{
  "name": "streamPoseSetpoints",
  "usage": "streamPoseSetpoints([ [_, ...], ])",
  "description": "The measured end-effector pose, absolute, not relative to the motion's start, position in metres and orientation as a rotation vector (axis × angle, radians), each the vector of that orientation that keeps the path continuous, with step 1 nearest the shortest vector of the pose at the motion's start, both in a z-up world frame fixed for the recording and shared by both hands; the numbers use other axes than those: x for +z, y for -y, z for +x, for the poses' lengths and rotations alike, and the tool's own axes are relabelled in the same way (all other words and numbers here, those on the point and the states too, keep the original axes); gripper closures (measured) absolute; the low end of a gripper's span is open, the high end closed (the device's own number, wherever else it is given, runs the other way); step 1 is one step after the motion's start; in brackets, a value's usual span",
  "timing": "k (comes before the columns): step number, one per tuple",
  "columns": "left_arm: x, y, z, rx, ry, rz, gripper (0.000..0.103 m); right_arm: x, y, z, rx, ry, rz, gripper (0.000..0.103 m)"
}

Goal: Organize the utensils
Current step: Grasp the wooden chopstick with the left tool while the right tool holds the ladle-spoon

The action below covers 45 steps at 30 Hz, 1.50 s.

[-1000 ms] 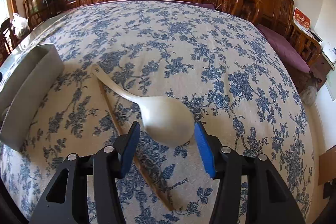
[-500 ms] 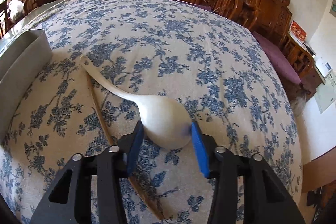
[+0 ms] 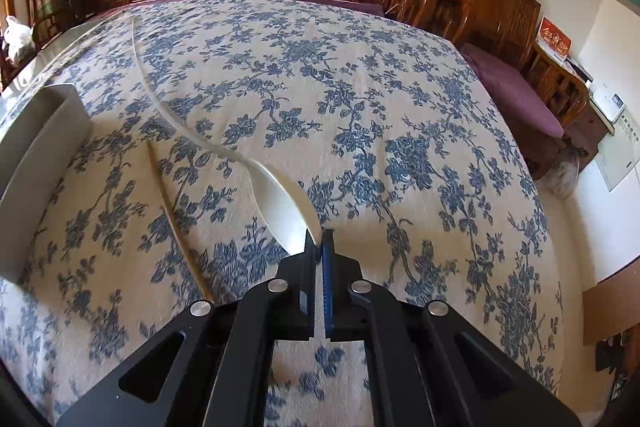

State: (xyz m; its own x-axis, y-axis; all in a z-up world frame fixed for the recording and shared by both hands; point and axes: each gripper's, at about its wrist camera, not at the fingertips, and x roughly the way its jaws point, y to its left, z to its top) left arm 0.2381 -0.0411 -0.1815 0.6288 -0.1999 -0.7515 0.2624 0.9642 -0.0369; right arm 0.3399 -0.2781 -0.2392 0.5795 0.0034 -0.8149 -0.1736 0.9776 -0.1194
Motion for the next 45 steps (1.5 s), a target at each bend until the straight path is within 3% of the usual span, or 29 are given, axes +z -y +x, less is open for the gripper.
streamPoseSetpoints([
  [12, -0.170, 0.077, 0.228, -0.287, -0.843, 0.108, 0.032, -0.204, 0.324, 0.281, 0.147, -0.961, -0.111, 0.100],
  [28, -0.220, 0.166, 0.278, -0.335, -0.992, 0.133, 0.032, -0.227, 0.383, 0.274, 0.104, -1.034, 0.055, 0.100],
  [43, -0.251, 0.198, 0.325, -0.273, -1.088, 0.105, 0.032, -0.235, 0.397, 0.277, 0.104, -1.054, 0.119, 0.100],
  [45, -0.251, 0.197, 0.323, -0.274, -1.088, 0.123, 0.037, -0.235, 0.396, 0.277, 0.106, -1.053, 0.116, 0.100],
])
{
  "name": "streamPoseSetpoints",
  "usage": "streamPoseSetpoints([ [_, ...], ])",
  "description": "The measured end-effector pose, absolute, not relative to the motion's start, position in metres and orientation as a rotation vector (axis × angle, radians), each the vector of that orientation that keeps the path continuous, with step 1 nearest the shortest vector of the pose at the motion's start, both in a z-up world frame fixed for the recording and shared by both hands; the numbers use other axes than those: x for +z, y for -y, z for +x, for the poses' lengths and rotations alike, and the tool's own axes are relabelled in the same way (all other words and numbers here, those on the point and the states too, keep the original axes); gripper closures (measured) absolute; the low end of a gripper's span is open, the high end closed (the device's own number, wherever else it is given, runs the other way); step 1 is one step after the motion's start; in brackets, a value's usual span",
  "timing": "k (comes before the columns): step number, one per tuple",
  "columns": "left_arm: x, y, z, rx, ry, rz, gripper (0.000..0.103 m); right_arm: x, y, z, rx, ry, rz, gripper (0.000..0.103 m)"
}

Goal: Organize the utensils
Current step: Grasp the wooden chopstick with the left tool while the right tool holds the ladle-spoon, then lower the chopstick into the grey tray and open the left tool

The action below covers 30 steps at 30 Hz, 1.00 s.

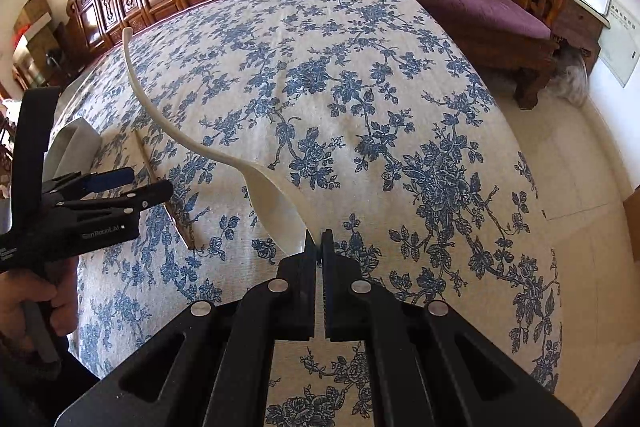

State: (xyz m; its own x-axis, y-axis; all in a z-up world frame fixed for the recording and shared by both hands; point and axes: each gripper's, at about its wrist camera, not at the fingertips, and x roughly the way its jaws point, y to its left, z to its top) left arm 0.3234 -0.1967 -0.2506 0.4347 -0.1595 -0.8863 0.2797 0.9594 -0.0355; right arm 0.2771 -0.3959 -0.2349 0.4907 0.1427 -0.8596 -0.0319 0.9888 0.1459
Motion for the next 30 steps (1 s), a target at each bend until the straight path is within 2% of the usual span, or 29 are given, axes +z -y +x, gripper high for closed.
streamPoseSetpoints([
  [2, -0.250, 0.192, 0.320, -0.273, -1.087, 0.134, 0.045, -0.235, 0.395, 0.277, 0.109, -1.053, 0.113, 0.100],
  [6, -0.248, 0.178, 0.314, -0.270, -1.087, 0.151, 0.076, -0.233, 0.389, 0.278, 0.120, -1.049, 0.100, 0.099],
  [10, -0.246, 0.162, 0.312, -0.258, -1.106, 0.144, 0.096, -0.229, 0.381, 0.276, 0.136, -1.042, 0.085, 0.099],
  [12, -0.246, 0.156, 0.310, -0.253, -1.114, 0.148, 0.099, -0.228, 0.377, 0.275, 0.143, -1.039, 0.077, 0.099],
  [21, -0.241, 0.144, 0.296, -0.267, -1.111, 0.166, 0.099, -0.226, 0.359, 0.271, 0.175, -1.041, 0.053, 0.099],
  [30, -0.201, 0.113, 0.272, -0.280, -1.024, 0.135, 0.099, -0.230, 0.331, 0.271, 0.208, -1.050, 0.024, 0.100],
])
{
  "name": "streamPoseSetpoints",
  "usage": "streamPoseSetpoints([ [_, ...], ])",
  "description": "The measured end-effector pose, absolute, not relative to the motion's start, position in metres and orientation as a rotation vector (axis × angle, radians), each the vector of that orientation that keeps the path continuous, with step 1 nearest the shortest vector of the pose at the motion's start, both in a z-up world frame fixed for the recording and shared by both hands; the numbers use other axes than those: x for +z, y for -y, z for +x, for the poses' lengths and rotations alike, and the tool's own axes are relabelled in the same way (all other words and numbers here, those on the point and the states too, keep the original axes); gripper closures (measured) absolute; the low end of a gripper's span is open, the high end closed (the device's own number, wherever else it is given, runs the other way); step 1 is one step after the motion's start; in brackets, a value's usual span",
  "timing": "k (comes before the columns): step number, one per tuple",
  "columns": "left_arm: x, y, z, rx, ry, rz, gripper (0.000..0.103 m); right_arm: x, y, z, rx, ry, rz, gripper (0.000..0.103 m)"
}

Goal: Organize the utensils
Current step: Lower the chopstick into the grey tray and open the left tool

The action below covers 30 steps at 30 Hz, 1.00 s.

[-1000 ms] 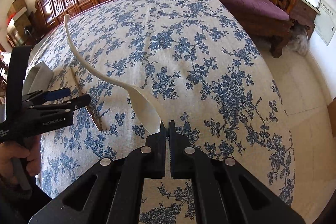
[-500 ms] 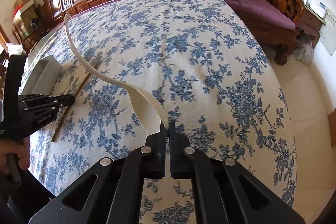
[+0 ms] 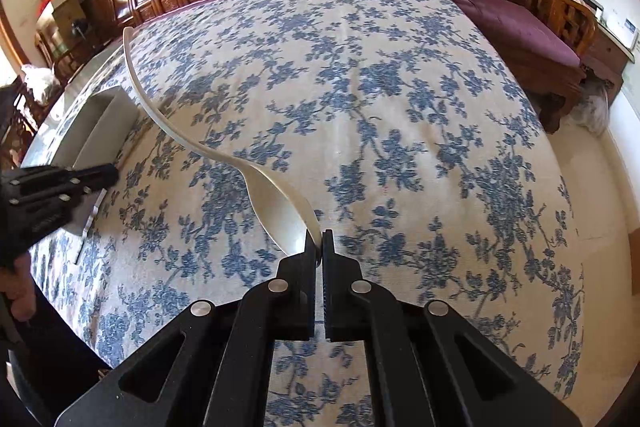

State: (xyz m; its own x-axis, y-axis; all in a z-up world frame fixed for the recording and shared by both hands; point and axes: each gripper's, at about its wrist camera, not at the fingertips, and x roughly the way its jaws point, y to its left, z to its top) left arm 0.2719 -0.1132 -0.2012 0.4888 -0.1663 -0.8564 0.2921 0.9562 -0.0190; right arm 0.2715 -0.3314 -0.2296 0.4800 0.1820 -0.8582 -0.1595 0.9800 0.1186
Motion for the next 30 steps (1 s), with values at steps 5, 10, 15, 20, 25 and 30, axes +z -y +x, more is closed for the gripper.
streamPoseSetpoints([
  [5, -0.177, 0.088, 0.263, -0.275, -0.976, 0.108, 0.099, -0.228, 0.307, 0.271, 0.229, -1.046, -0.009, 0.100],
  [10, -0.159, 0.059, 0.258, -0.261, -0.931, 0.090, 0.099, -0.227, 0.285, 0.272, 0.248, -1.049, 0.007, 0.100],
  [15, -0.155, 0.028, 0.265, -0.229, -0.908, 0.066, 0.099, -0.223, 0.262, 0.272, 0.272, -1.046, 0.013, 0.100],
  [20, -0.162, -0.004, 0.279, -0.185, -0.917, 0.035, 0.099, -0.217, 0.241, 0.275, 0.298, -1.041, 0.034, 0.099],
  [25, -0.176, -0.024, 0.290, -0.167, -0.949, -0.003, 0.099, -0.216, 0.225, 0.279, 0.321, -1.046, 0.064, 0.100],
  [30, -0.191, -0.031, 0.297, -0.161, -0.977, -0.021, 0.099, -0.213, 0.215, 0.282, 0.332, -1.052, 0.076, 0.100],
])
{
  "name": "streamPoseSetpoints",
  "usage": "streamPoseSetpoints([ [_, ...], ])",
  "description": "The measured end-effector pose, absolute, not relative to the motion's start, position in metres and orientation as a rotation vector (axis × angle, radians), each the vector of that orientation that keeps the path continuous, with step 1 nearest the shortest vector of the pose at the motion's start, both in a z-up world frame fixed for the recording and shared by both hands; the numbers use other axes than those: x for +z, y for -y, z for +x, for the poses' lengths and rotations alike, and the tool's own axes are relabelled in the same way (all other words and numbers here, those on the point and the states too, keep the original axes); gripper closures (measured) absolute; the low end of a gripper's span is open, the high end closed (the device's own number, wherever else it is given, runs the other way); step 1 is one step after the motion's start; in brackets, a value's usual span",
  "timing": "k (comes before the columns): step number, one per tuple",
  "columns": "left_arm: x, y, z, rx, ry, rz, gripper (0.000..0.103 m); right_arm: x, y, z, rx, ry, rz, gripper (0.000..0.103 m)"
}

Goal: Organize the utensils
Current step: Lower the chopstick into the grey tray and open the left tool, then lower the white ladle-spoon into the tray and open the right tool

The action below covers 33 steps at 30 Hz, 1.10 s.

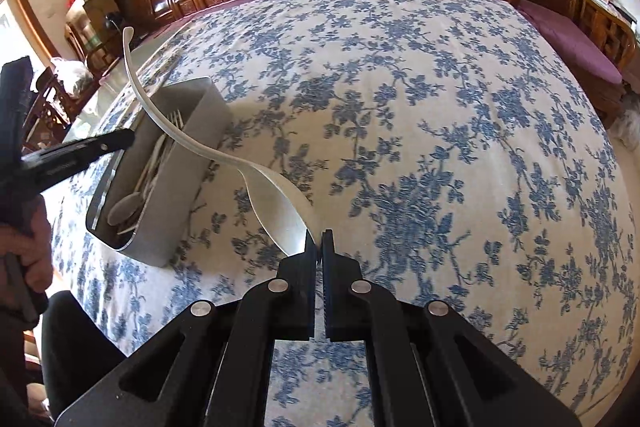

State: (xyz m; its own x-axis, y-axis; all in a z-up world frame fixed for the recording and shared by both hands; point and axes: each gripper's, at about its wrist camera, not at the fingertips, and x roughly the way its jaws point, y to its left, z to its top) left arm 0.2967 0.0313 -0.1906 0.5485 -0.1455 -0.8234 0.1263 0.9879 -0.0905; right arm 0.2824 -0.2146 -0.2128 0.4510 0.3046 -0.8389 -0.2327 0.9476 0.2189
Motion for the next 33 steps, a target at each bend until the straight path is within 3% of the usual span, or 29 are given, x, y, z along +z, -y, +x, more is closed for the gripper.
streamPoseSetpoints([
  [9, -0.197, -0.041, 0.287, -0.156, -0.998, -0.034, 0.099, -0.207, 0.190, 0.284, 0.351, -1.057, 0.070, 0.099],
  [22, -0.139, -0.091, 0.254, -0.102, -0.877, -0.009, 0.097, -0.193, 0.126, 0.288, 0.416, -1.072, 0.143, 0.099],
  [33, -0.129, -0.131, 0.239, -0.051, -0.855, -0.025, 0.097, -0.209, 0.092, 0.287, 0.417, -1.145, 0.248, 0.099],
])
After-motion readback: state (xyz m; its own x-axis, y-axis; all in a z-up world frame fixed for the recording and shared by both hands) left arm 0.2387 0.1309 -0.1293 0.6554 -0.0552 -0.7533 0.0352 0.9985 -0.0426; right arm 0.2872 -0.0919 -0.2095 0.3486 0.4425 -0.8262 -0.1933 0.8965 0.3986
